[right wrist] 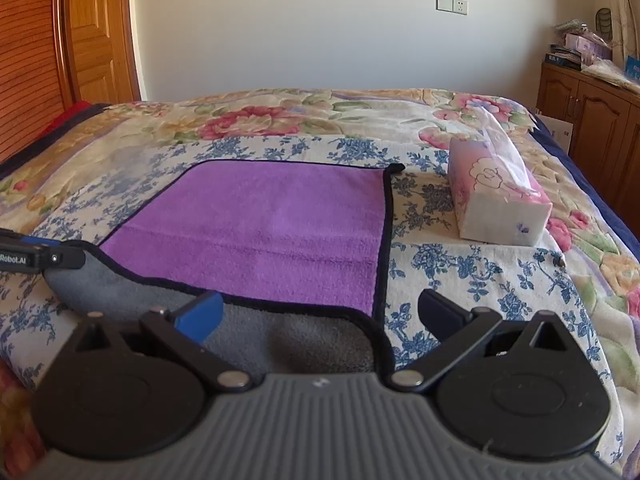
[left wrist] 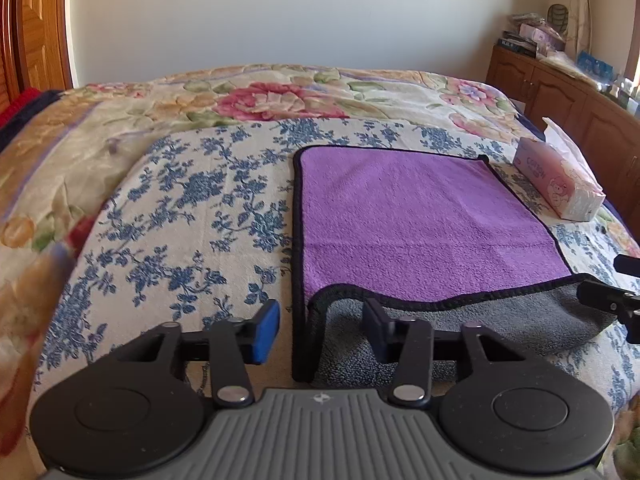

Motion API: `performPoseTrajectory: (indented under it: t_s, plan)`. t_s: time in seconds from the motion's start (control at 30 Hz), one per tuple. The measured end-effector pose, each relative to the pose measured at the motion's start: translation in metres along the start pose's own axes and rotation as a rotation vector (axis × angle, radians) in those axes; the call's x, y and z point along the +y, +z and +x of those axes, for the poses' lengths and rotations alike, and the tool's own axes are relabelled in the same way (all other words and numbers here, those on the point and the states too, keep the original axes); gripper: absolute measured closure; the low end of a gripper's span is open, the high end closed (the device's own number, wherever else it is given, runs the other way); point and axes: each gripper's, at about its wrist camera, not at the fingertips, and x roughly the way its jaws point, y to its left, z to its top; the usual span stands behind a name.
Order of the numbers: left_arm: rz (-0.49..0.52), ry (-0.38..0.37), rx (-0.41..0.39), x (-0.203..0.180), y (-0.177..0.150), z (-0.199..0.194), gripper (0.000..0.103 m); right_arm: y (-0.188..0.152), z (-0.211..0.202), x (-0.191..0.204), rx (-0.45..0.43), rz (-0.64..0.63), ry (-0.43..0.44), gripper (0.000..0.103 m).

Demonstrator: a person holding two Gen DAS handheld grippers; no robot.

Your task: Fold towel

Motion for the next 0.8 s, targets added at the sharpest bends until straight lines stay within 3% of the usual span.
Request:
performPoseTrajectory:
  t_s: [0.13, 0.5, 0.6, 0.8]
  plan:
    - [-0.003, -0.010, 0.005, -0.001, -0.001, 0.001, 0.073, 0.001, 0.001, -0.003, 0.016, 0.023, 0.013, 0.000]
    - [-0.010, -0.020, 0.005, 0.000, -0.003, 0.000, 0.089, 0.003, 0.004, -0.014, 0.072, 0.089, 0.058, 0.001]
    - [-0.007, -0.021, 0.004, 0.000, -0.004, 0.000, 0.090, 0.003, 0.007, -0.017, 0.113, 0.107, 0.075, 0.020]
    - [-0.009, -0.024, 0.005, -0.001, -0.004, 0.000, 0.091, 0.003, 0.011, -0.023, 0.174, 0.127, 0.104, 0.030]
